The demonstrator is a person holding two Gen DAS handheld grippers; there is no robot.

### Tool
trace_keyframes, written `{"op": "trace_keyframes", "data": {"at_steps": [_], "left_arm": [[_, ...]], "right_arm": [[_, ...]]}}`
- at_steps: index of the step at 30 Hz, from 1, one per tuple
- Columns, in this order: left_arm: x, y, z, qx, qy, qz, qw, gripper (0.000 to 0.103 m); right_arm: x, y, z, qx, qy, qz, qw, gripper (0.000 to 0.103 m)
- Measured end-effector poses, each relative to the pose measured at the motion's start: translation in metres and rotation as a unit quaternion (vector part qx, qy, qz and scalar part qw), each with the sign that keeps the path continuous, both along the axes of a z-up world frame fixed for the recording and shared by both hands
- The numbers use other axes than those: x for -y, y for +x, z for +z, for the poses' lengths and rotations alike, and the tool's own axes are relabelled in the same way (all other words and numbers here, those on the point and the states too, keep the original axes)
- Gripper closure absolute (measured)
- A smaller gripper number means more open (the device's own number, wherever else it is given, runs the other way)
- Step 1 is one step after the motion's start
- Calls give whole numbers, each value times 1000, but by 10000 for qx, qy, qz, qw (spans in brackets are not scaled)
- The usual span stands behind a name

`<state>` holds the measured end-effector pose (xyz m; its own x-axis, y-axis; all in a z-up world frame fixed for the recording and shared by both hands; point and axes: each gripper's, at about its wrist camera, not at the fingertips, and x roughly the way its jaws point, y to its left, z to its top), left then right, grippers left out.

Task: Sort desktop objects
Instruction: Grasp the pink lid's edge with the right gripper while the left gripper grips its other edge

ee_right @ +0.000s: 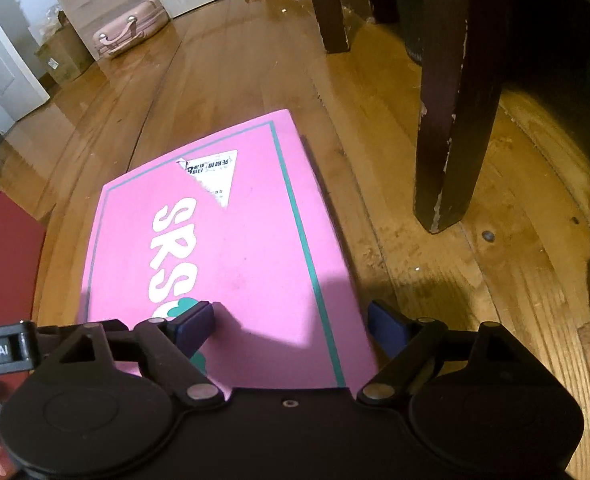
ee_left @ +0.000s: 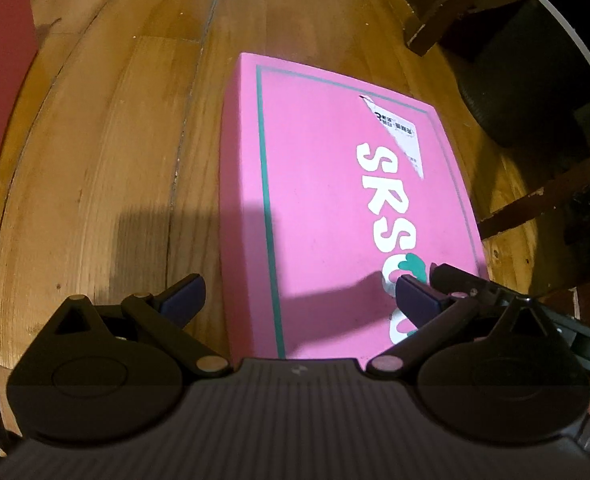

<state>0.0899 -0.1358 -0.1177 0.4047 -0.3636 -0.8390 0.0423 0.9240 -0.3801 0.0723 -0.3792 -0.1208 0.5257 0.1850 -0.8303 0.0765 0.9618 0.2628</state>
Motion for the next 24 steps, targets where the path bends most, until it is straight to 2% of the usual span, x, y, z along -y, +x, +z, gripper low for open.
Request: {"op": "trace_keyframes", "data": {"at_steps": [4, 11, 19, 24], "left_arm": [[4, 1, -2, 33, 166, -73, 9998, 0], [2, 3, -17, -188, -125, -2, 9997, 0], [-2, 4, -27, -427, -506, 164, 9977, 0], [1, 3, -27, -404, -497, 217, 9977, 0]], "right_arm": [[6, 5, -4, -103, 171, 67, 9998, 10], [8, 9, -14, -182, 451, -10, 9988, 2], [10, 10, -21, -172, 635, 2, 9978, 0], [10, 11, -23, -108, 664, -46, 9977, 0]]}}
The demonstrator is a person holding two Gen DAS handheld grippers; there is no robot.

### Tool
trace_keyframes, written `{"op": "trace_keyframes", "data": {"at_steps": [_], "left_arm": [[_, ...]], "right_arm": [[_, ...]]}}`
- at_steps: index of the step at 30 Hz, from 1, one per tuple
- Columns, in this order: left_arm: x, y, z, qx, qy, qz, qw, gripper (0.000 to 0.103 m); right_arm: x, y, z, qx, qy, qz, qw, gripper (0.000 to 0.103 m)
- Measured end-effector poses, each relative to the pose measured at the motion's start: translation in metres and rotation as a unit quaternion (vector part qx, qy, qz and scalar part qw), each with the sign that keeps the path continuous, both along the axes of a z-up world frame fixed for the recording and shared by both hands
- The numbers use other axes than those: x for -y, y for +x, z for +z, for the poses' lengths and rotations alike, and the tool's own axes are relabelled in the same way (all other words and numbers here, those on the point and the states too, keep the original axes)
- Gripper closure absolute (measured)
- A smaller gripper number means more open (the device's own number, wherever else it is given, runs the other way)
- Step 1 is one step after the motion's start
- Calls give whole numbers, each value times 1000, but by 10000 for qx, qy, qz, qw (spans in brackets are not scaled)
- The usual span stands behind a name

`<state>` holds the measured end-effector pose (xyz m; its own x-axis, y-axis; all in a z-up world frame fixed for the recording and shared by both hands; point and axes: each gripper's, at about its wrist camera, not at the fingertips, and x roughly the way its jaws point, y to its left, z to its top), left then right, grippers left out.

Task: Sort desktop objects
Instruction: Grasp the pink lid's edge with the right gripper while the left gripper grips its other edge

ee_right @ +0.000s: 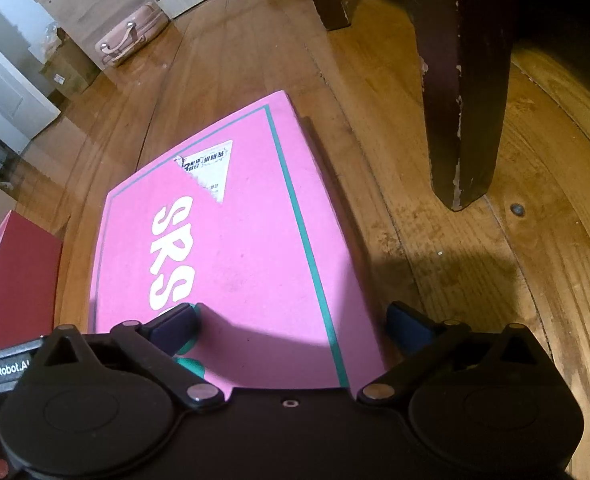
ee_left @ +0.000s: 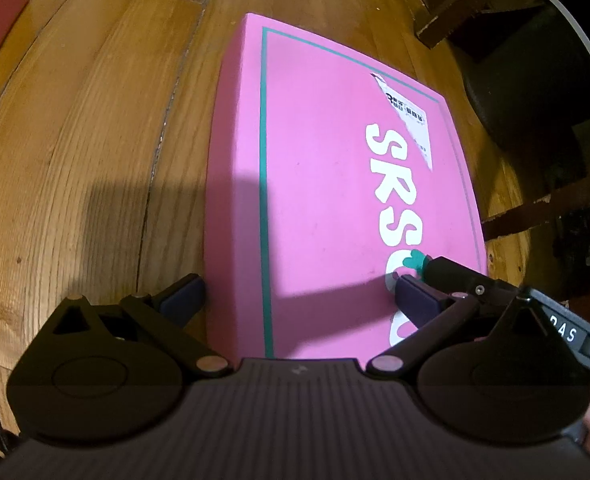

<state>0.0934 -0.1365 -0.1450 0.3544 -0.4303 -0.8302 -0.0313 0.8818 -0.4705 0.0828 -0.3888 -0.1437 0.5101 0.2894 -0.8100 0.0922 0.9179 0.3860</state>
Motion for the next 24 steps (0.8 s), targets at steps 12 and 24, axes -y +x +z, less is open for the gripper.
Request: {"op": "trace_keyframes", "data": {"at_steps": [12, 24], "left_arm": [[4, -6, 1, 277, 70, -43, 9996, 0], [0, -4, 13, 627, 513, -324, 9962, 1]], "right_arm": [[1, -6, 2, 78, 80, -94, 9999, 4], [-3, -9, 0, 149, 252, 16, 9996, 10]]}}
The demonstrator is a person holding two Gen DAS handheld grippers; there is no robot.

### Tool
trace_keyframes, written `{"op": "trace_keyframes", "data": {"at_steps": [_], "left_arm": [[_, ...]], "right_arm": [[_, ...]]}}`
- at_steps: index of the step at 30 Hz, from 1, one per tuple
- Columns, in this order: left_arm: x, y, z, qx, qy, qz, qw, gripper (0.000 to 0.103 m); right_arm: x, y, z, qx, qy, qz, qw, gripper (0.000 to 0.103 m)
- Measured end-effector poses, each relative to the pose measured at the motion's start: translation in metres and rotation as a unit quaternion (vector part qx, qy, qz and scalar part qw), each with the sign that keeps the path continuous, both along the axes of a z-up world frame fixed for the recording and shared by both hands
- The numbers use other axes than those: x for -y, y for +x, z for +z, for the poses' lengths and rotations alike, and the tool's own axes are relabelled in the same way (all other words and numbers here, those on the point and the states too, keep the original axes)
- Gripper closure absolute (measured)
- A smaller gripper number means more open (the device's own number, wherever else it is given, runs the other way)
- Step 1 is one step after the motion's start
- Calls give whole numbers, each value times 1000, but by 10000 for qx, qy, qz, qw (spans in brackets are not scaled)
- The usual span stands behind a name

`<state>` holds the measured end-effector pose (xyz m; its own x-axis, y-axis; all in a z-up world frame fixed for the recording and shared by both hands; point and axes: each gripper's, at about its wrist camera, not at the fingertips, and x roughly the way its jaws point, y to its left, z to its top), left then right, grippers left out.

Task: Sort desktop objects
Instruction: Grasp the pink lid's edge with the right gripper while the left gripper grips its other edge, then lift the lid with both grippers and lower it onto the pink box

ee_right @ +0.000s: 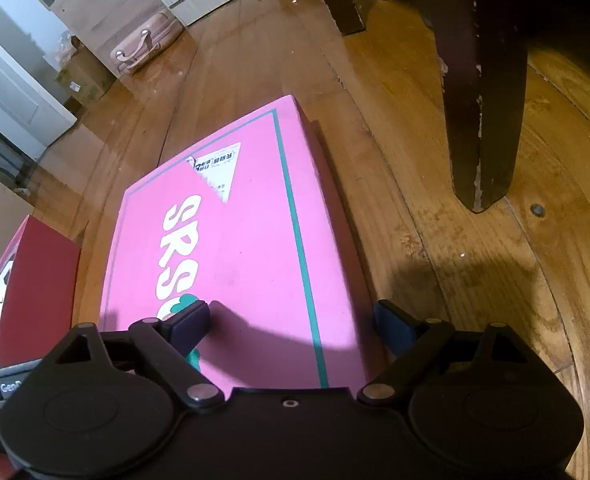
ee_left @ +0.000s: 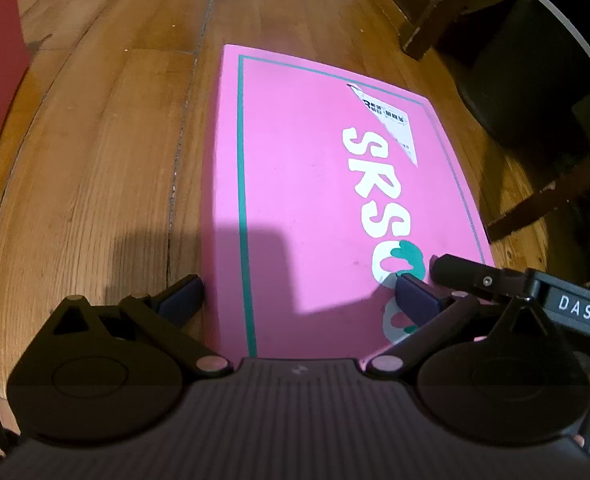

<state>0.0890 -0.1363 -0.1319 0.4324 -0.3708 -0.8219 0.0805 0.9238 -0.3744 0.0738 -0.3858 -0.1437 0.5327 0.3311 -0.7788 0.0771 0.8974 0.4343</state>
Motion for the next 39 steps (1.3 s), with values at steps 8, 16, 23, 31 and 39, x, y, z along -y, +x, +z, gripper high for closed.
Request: {"op": "trace_keyframes", "data": {"at_steps": [8, 16, 23, 31, 39], "left_arm": [[-19, 7, -8, -196, -456, 501, 9975, 6], [-18, 5, -15, -89, -584, 500, 9970, 3], [-25, -7, -7, 142, -812, 532, 9952, 2], [-33, -12, 33, 543, -423, 466, 9965, 2], [-42, -20, 56, 778, -124, 501, 9956, 2]], "right_arm": [[5, 1, -7, 130, 174, -214, 9995, 8], [-3, 5, -13, 132, 169, -172, 9996, 0], [-7, -3, 11, 395, -127, 12, 9991, 7], [-15, -13, 32, 752, 136, 172, 9969, 7], [-32, -15, 47, 962, 171, 257, 9949, 9]]}}
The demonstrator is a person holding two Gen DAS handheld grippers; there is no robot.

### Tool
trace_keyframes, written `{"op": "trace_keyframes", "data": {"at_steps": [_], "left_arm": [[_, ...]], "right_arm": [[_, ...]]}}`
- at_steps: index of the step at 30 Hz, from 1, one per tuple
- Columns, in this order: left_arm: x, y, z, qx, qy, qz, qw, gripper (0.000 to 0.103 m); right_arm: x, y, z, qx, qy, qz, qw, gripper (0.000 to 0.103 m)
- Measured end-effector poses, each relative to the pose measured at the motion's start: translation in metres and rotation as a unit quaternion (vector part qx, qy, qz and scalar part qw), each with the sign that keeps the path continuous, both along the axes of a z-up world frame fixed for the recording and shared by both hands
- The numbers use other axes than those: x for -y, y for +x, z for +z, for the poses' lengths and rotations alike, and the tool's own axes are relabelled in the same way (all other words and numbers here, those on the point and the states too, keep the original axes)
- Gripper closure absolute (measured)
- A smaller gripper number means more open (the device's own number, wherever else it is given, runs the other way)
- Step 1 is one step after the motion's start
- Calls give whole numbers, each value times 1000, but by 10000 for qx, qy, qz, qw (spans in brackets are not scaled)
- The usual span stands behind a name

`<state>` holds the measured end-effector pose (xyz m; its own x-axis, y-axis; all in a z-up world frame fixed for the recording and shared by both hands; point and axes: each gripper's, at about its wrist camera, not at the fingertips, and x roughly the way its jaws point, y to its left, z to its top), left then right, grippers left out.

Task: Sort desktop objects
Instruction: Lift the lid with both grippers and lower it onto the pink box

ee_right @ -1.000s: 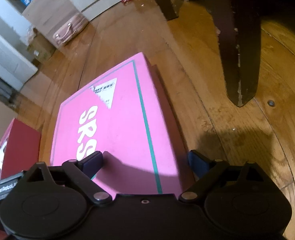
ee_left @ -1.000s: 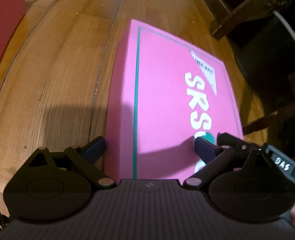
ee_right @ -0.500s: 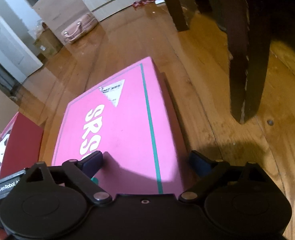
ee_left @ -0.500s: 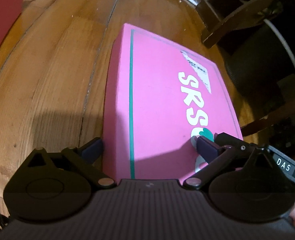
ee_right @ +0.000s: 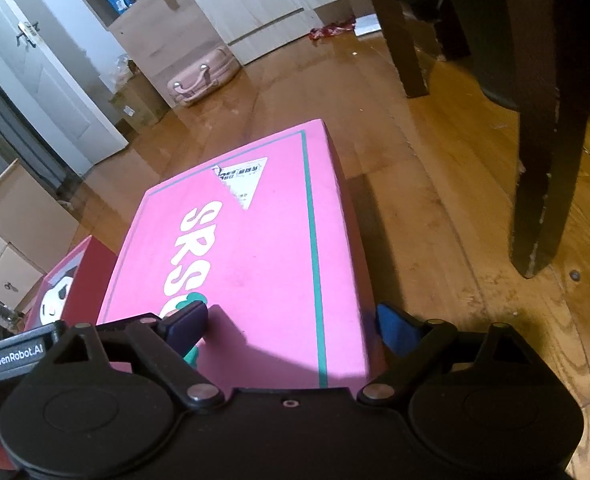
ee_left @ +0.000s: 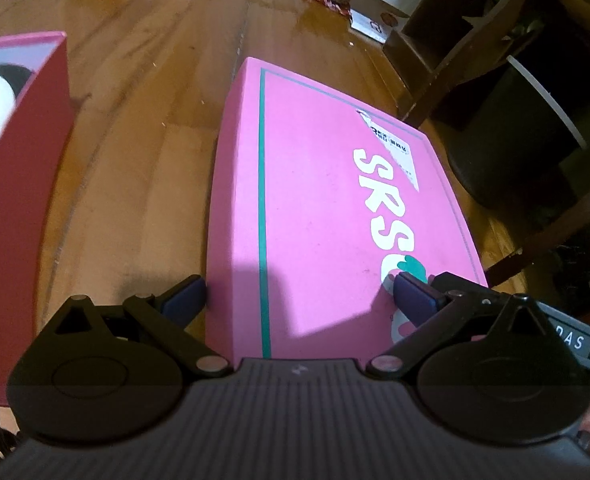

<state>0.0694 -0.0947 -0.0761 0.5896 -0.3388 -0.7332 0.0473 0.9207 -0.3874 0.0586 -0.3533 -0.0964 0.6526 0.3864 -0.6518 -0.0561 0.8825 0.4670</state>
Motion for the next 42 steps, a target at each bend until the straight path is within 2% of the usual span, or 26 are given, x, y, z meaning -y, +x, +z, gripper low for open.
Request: {"op": "trace_keyframes", "data": {"at_steps": [7, 11, 17, 23, 28, 31, 38, 42], "left_arm": [[-21, -10, 32, 287, -114, 202, 9993, 2], [-41, -22, 56, 504, -60, 266, 9984, 2], [-80, -35, 78, 591, 23, 628, 9963, 2], [-130, -41, 84, 497, 91, 1022, 9935, 2], [-168, -47, 82, 282, 103, 1251, 9917, 2], [-185, -50, 83, 283, 267, 1352, 9901, 2], [-225, -40, 78, 174, 288, 1539, 9875, 2], [-233, -31, 77, 198, 502, 1396, 9887, 2]], "right_arm": [[-22, -5, 35, 443, -98, 168, 9988, 9], [-36, -7, 54, 728, -17, 356, 9967, 9], [-73, -2, 75, 912, 94, 657, 9936, 9], [-121, 9, 77, 902, 247, 923, 9913, 9], [-167, 12, 83, 908, -50, 1295, 9874, 9], [-192, 18, 84, 875, -150, 1413, 9860, 9], [-230, 26, 78, 761, -128, 1411, 9870, 9], [-237, 32, 72, 612, 33, 1342, 9891, 9]]}}
